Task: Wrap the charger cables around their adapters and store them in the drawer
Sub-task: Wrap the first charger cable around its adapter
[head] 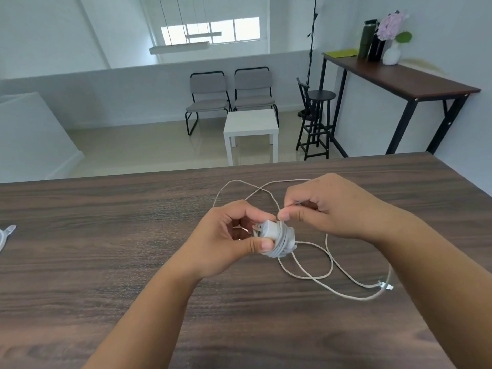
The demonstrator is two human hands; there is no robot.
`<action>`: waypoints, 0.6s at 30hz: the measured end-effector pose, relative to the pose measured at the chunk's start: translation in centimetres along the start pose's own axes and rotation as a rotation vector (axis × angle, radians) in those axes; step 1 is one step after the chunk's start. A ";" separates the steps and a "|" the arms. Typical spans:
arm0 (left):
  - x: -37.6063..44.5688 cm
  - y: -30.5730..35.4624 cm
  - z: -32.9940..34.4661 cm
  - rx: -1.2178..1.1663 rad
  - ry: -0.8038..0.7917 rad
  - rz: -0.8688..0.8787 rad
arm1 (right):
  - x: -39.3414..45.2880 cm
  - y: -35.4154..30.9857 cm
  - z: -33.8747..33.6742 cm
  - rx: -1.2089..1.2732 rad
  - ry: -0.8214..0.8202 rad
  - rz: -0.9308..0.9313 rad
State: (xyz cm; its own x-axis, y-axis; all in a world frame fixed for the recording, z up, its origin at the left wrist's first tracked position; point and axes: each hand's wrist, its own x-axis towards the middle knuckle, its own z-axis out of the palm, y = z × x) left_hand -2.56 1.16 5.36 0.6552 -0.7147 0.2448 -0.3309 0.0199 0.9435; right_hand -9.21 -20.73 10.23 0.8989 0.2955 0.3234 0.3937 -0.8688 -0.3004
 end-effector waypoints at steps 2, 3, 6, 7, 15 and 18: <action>0.1 0.1 0.0 -0.036 -0.023 -0.019 | -0.2 0.3 0.4 0.088 0.035 0.002; 0.3 0.1 0.0 -0.036 -0.032 -0.027 | -0.4 0.4 0.5 0.124 0.054 0.007; 0.7 0.2 0.1 -0.004 -0.050 -0.041 | -0.6 0.5 0.5 0.213 0.103 0.017; 0.7 0.3 0.1 -0.007 -0.050 -0.045 | -0.5 0.5 0.6 0.220 0.111 0.013; 0.8 0.4 0.2 -0.094 -0.059 -0.035 | 0.2 1.6 2.7 0.466 0.091 0.060; 0.8 0.0 0.4 -0.165 -0.045 -0.015 | 0.4 1.6 3.3 0.547 0.108 0.060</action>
State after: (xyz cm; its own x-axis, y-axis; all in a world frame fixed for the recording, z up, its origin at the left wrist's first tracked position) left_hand -2.31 0.35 5.44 0.6274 -0.7460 0.2235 -0.2024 0.1209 0.9718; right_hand -7.59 -20.70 6.87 0.9096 0.1844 0.3723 0.4101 -0.5420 -0.7335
